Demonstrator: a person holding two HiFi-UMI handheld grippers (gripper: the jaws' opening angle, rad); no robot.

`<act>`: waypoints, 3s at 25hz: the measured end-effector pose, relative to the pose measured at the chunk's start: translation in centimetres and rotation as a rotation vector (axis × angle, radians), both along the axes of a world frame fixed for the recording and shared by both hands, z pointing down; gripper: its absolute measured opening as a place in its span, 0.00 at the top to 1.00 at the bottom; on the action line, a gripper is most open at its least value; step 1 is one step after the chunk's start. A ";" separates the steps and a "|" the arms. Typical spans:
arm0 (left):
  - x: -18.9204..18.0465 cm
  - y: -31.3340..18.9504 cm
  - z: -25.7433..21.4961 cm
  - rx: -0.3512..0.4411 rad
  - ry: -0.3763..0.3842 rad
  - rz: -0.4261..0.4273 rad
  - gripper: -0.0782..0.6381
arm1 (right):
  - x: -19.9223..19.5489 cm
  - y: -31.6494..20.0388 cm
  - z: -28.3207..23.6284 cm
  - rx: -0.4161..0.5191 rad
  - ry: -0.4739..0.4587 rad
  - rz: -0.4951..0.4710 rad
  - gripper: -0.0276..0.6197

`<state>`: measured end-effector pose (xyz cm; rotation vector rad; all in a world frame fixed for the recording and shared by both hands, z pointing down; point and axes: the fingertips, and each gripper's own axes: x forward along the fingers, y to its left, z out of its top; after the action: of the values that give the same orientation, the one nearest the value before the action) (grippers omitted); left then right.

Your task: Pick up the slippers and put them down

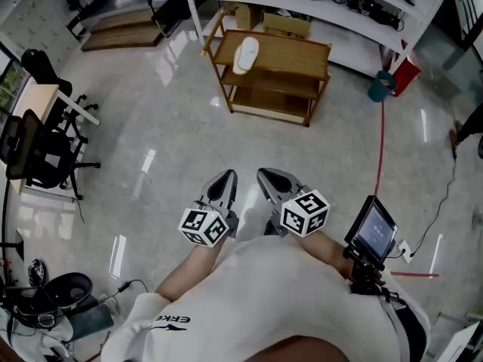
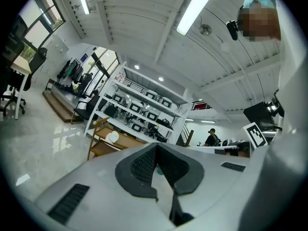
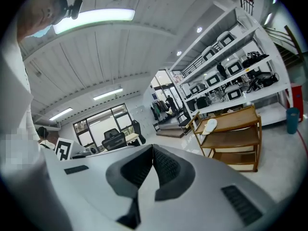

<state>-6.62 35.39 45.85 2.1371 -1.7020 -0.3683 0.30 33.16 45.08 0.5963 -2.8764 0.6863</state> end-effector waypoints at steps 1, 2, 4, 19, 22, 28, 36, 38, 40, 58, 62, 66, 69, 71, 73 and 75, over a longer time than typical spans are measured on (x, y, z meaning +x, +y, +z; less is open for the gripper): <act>0.0 -1.0 -0.2 0.002 -0.002 0.002 0.88 | 0.1 -0.9 -0.1 -0.001 -0.002 0.002 0.95; 0.1 -1.9 -0.3 0.002 -0.003 0.003 0.89 | 0.2 -1.8 -0.2 -0.002 -0.004 0.002 0.95; 0.4 -3.8 -0.4 -0.002 -0.003 0.002 0.89 | 0.5 -3.6 -0.2 -0.004 -0.007 0.002 0.95; 1.3 -15.4 -0.4 -0.001 0.071 -0.042 0.89 | 1.5 -15.3 -0.5 -0.041 -0.126 -0.065 0.95; 1.5 -16.6 -0.4 -0.010 0.079 -0.028 0.89 | 1.6 -16.5 -0.8 -0.058 -0.166 -0.069 0.95; 0.7 -19.5 -0.4 -0.023 0.073 -0.009 0.89 | 1.0 -19.3 -0.7 -0.077 -0.174 -0.052 0.95; -4.0 -24.4 -0.1 -0.015 0.086 0.044 0.89 | -3.6 -24.2 0.1 -0.075 -0.143 0.004 0.95; -5.7 -25.8 -0.1 -0.013 0.086 0.050 0.89 | -5.1 -25.6 0.0 -0.069 -0.137 0.015 0.95; -7.4 -27.3 -0.1 -0.016 0.086 0.055 0.89 | -6.8 -27.0 0.1 -0.069 -0.132 0.025 0.95; -18.3 -33.1 2.2 -0.038 0.127 0.113 0.89 | -16.6 -32.4 2.4 -0.099 -0.048 0.134 0.95; -19.3 -34.4 2.6 -0.052 0.121 0.109 0.89 | -17.2 -34.0 2.7 -0.112 -0.042 0.157 0.95; -20.1 -35.9 3.3 -0.070 0.111 0.100 0.89 | -17.8 -35.7 3.4 -0.124 -0.045 0.167 0.95; -20.7 -37.2 3.9 -0.086 0.104 0.092 0.89 | -18.1 -37.4 4.0 -0.146 -0.055 0.176 0.95; -21.0 -38.2 4.1 -0.094 0.095 0.088 0.89 | -18.2 -38.8 4.0 -0.159 -0.065 0.183 0.95; -21.3 -39.4 4.0 -0.096 0.083 0.086 0.89 | -18.2 -40.1 3.9 -0.162 -0.067 0.189 0.95; -21.5 -40.8 3.9 -0.097 0.074 0.086 0.89 | -18.2 -41.4 3.9 -0.165 -0.068 0.192 0.95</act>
<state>-28.11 -5.38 49.73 2.0919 -1.5504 -0.3292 -17.86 -8.25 49.02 0.8479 -2.8095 0.9785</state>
